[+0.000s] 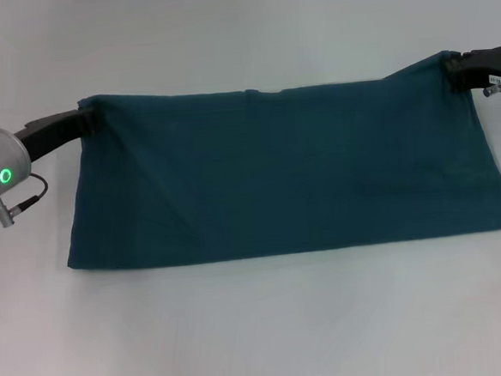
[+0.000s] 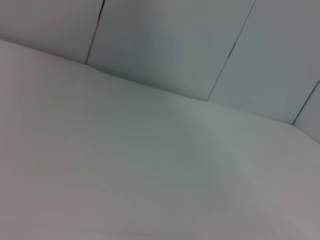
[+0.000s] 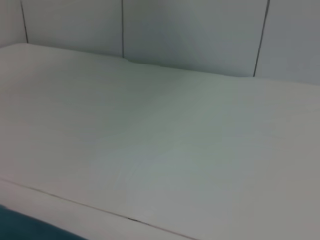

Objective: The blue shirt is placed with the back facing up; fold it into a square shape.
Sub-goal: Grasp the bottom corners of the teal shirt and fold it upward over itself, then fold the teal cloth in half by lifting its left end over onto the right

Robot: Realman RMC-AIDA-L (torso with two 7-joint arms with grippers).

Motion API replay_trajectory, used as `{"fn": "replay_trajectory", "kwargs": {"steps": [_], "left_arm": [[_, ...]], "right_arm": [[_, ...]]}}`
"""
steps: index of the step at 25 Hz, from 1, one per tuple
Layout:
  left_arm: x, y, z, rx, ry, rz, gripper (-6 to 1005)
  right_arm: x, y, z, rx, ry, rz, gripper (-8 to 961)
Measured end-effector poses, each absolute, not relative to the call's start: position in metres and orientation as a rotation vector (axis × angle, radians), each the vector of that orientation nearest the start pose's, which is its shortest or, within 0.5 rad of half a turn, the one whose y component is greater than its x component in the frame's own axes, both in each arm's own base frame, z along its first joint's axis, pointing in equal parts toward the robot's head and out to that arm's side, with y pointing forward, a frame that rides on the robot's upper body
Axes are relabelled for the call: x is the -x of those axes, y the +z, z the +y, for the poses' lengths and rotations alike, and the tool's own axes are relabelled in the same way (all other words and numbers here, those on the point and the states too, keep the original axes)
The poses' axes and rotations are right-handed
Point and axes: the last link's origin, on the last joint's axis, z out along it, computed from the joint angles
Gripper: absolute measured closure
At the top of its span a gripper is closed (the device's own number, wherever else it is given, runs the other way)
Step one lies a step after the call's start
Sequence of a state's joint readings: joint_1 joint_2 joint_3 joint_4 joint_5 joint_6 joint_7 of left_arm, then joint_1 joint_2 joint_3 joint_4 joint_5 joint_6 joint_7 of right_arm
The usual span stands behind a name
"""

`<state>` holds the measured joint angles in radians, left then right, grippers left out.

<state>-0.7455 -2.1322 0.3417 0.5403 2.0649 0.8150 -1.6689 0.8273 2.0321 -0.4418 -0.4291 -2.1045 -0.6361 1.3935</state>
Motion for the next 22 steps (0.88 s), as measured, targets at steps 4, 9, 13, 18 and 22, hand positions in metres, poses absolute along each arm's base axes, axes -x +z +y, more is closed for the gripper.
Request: {"fn": "replay_trajectory", "kwargs": {"steps": [4,9,13,18,22], "left_arm": [[0.284,0.014,0.434,1.893,-0.642,-1.157,950],[0.286,0.016,0.434,1.856,-0.664,-1.17,902],[0.291,0.019,0.435,1.8,-0.666,-1.187,800],[0.297,0.025,0.431,1.759,-0.702,-1.198,615],[0.293,0.032,0.422,1.821,-0.778,-1.179,432]], "right_arm": [[-0.285,0.031,0.467,1.986,0.24,0.754,796],[-0.285,0.031,0.466,1.98,0.22,0.728,783],[-0.284,0.036,0.467,1.96,0.218,0.711,707],[-0.285,0.041,0.468,1.941,0.23,0.726,522],[-0.288,0.045,0.462,1.942,0.314,0.767,356]]}}
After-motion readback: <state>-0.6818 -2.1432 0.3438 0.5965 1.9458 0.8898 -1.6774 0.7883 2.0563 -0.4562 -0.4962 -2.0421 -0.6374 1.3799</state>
